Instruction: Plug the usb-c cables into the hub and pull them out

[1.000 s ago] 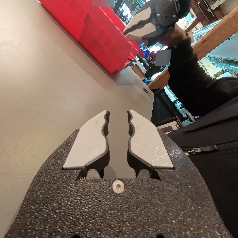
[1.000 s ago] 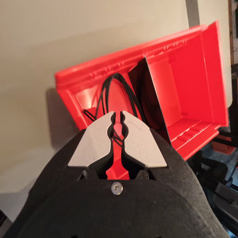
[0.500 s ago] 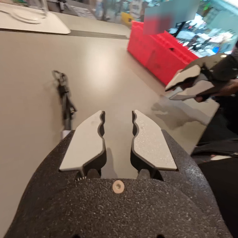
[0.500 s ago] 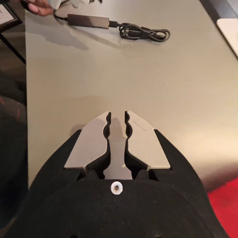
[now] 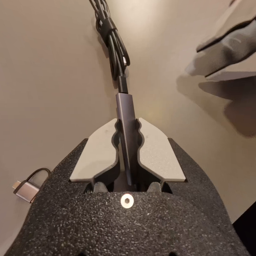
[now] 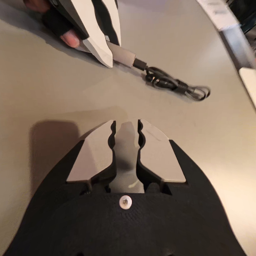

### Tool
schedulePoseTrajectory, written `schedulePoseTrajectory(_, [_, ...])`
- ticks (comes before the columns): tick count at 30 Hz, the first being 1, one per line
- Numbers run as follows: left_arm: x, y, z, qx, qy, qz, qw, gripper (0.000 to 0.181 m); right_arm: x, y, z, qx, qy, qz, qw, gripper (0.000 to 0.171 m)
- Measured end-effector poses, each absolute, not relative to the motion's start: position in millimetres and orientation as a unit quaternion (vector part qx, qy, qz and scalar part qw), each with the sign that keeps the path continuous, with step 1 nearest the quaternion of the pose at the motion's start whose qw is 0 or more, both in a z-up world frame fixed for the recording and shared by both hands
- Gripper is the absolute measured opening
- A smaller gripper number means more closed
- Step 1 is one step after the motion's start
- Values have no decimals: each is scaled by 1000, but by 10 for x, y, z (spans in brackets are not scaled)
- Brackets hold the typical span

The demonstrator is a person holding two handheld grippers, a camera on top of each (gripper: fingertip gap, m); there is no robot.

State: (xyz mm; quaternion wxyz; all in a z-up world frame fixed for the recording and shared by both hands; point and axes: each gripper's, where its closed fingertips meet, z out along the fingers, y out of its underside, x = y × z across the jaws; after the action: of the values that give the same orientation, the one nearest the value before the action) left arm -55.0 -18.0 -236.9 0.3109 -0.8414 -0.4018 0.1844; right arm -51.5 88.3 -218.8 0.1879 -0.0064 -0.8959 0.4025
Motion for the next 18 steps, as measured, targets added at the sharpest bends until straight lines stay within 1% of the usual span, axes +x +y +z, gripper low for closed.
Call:
schedulePoseTrajectory(5, [-424,-98,-2363,-883,-301,153,326,21,-553,687,-2114,66,-863,389,315,38])
schedulePoseTrajectory(6, [-410,-81,-2363,-887,-293,142,328,21,-576,647,-2093,77,-855,382,342,41])
schedulePoseTrajectory(9, [-380,-34,-2343,-898,-264,119,331,21,-626,559,-2104,117,-845,337,398,41])
schedulePoseTrajectory(11, [-359,-7,-2311,-906,-241,109,331,21,-629,499,-2127,152,-842,305,417,41])
schedulePoseTrajectory(16, [-235,87,-2268,-929,-155,70,329,23,-614,333,-2150,196,-842,265,428,39])
schedulePoseTrajectory(17, [-199,112,-2269,-932,-137,58,331,25,-602,307,-2169,204,-844,258,423,34])
schedulePoseTrajectory(18, [-170,135,-2270,-933,-123,47,334,26,-575,291,-2209,213,-851,249,410,24])
